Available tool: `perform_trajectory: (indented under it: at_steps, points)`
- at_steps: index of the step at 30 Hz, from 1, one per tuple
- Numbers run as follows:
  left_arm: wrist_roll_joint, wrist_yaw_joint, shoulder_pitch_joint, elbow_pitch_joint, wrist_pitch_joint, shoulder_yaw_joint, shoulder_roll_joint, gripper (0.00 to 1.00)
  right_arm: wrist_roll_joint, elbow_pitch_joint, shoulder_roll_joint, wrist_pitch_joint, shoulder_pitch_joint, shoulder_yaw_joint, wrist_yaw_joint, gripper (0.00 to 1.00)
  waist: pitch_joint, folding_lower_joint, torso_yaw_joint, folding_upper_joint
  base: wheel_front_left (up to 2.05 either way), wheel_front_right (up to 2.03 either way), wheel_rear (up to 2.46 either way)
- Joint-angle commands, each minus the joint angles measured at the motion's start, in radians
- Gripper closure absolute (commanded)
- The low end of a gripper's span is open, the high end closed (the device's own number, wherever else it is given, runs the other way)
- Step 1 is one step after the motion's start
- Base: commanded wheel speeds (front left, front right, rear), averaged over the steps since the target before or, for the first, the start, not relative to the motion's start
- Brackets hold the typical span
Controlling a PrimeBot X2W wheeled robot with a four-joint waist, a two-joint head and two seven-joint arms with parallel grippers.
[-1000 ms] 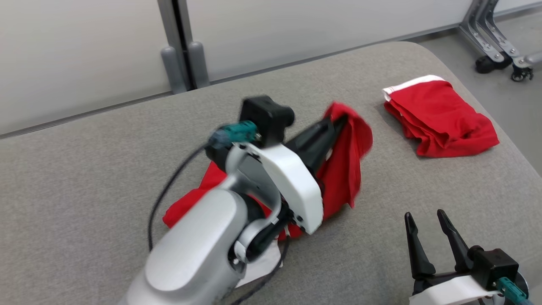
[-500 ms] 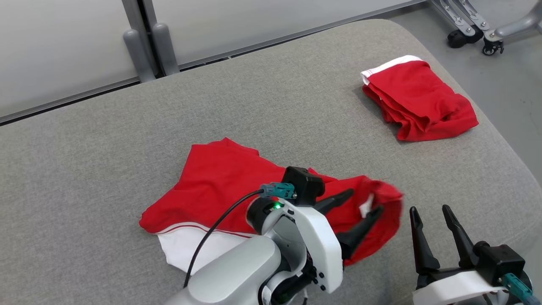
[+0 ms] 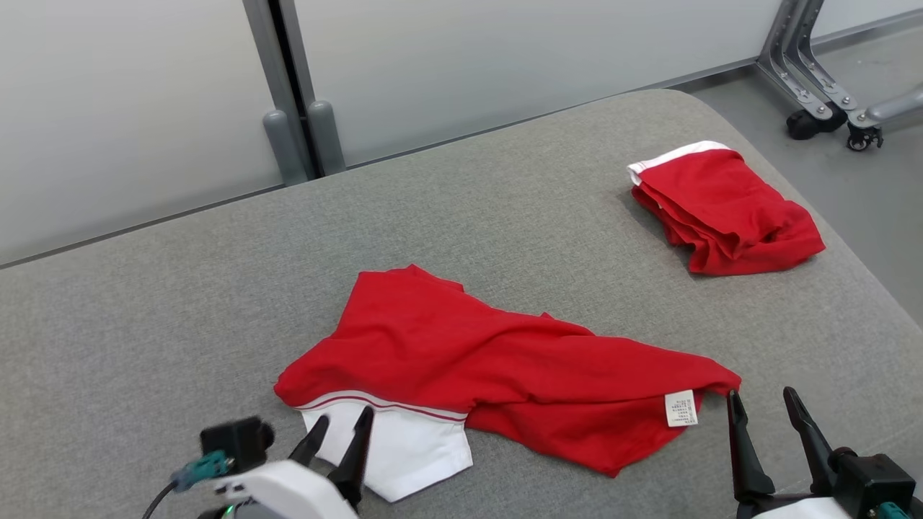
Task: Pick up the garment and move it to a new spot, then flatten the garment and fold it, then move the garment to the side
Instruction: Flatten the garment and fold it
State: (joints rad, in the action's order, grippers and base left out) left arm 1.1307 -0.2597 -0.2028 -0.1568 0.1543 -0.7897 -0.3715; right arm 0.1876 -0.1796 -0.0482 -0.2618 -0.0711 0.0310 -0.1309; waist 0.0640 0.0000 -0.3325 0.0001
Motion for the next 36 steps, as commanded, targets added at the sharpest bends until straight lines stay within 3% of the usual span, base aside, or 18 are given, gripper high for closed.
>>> perform_trajectory:
  at_steps: [1,6,13,16,17,18,19,23,27,32,34,36]
  points:
    - [0.019,-0.01,0.022,0.0,0.005,0.01,-0.004,0.0,-0.002,0.003,-0.004,-0.005,-0.006,-0.004,0.0,0.0,-0.009,0.0,0.011,-0.0001,0.0,0.0,0.0]
    - [0.1,-0.014,0.106,-0.026,-0.023,0.042,-0.018,0.0,-0.014,0.001,-0.005,-0.005,-0.018,-0.002,0.0,0.0,-0.013,0.0,0.039,-0.0001,0.0,0.0,0.0]
    - [0.135,-0.002,0.061,-0.138,-0.081,0.024,0.039,0.0,-0.012,0.001,-0.005,-0.005,0.014,0.019,0.0,0.0,0.005,0.0,0.035,-0.0001,0.0,0.0,0.0]
    - [0.144,0.023,0.04,-0.18,-0.105,0.007,0.071,0.0,-0.005,0.004,-0.005,-0.005,0.012,0.023,0.0,0.0,0.016,0.0,0.03,-0.0001,0.0,0.0,0.0]
    - [0.144,0.033,0.036,-0.194,-0.111,0.002,0.078,0.05,-0.004,0.004,-0.005,-0.005,0.009,0.022,0.0,0.0,0.018,0.0,0.03,-0.0001,0.0,0.0,0.0]
    - [0.138,0.045,0.029,-0.208,-0.109,-0.003,0.082,0.89,-0.003,0.005,-0.005,-0.005,0.007,0.019,0.0,0.0,0.021,0.0,0.031,-0.0001,0.0,0.0,0.0]
    - [0.128,0.054,0.022,-0.222,-0.11,-0.01,0.082,1.0,-0.002,0.006,-0.005,-0.004,0.003,0.015,0.0,0.0,0.023,0.0,0.035,-0.0001,0.0,0.0,0.0]
    - [0.085,0.068,-0.005,-0.23,-0.063,-0.011,0.065,1.0,-0.009,0.012,-0.004,-0.004,-0.017,-0.007,0.0,0.0,0.024,0.0,0.074,-0.0001,0.0,0.0,0.0]
    - [0.04,0.008,0.038,-0.127,0.008,0.014,0.001,1.0,-0.022,0.02,-0.005,-0.005,-0.027,-0.02,0.0,0.0,0.018,0.0,0.129,-0.0001,0.0,0.0,0.0]
    - [0.035,-0.111,0.18,0.128,0.032,0.048,-0.124,1.0,-0.033,0.027,-0.005,-0.004,-0.034,-0.032,0.0,0.0,0.02,0.0,0.197,-0.0001,0.0,0.0,0.0]
    - [0.041,-0.155,0.241,0.22,0.024,0.045,-0.153,1.0,-0.034,0.028,-0.005,-0.004,-0.034,-0.03,0.0,0.0,0.024,0.0,0.215,-0.0001,0.0,0.0,0.0]
    - [0.056,-0.167,0.274,0.259,0.019,0.044,-0.16,1.0,-0.034,0.028,-0.005,-0.005,-0.034,-0.029,0.0,0.0,0.026,0.0,0.221,-0.0001,0.0,0.0,0.0]
